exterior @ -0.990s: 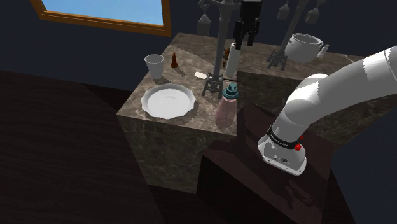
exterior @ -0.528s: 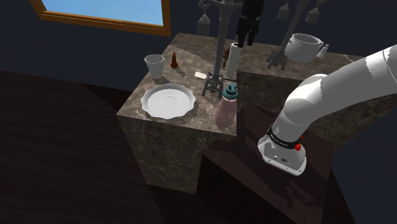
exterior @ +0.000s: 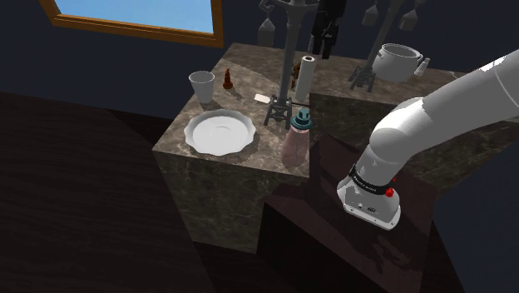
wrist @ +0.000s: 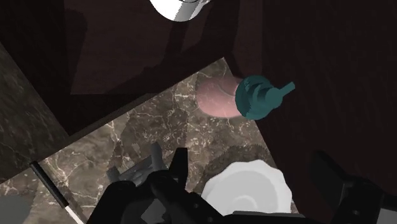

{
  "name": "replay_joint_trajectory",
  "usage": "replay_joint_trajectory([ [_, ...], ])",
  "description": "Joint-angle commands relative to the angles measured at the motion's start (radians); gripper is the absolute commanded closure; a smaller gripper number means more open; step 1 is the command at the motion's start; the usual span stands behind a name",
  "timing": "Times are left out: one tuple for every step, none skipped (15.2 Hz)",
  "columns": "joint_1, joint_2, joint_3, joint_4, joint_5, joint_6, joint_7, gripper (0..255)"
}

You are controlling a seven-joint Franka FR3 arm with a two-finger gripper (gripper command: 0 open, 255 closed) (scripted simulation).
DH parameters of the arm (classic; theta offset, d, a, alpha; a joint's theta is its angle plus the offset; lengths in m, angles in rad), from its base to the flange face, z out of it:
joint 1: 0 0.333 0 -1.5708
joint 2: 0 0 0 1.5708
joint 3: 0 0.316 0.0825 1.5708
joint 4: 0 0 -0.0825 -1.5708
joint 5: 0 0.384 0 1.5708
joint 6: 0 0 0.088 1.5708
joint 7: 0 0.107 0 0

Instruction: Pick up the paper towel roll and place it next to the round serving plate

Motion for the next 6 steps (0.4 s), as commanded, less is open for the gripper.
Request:
replay_joint_trajectory([
  [-0.002, 0.001, 0.000, 0.000, -0.005, 0.002, 0.000, 0],
  [-0.004, 0.029, -0.012, 0.011, -0.017, 0.017, -0.019, 0],
  [-0.008, 0.057, -0.022, 0.024, -0.027, 0.031, -0.038, 0],
  [-0.015, 0.086, -0.030, 0.038, -0.036, 0.044, -0.058, 0],
  [-0.023, 0.116, -0.036, 0.052, -0.044, 0.057, -0.077, 0],
  [-0.038, 0.147, -0.037, 0.068, -0.049, 0.069, -0.099, 0],
])
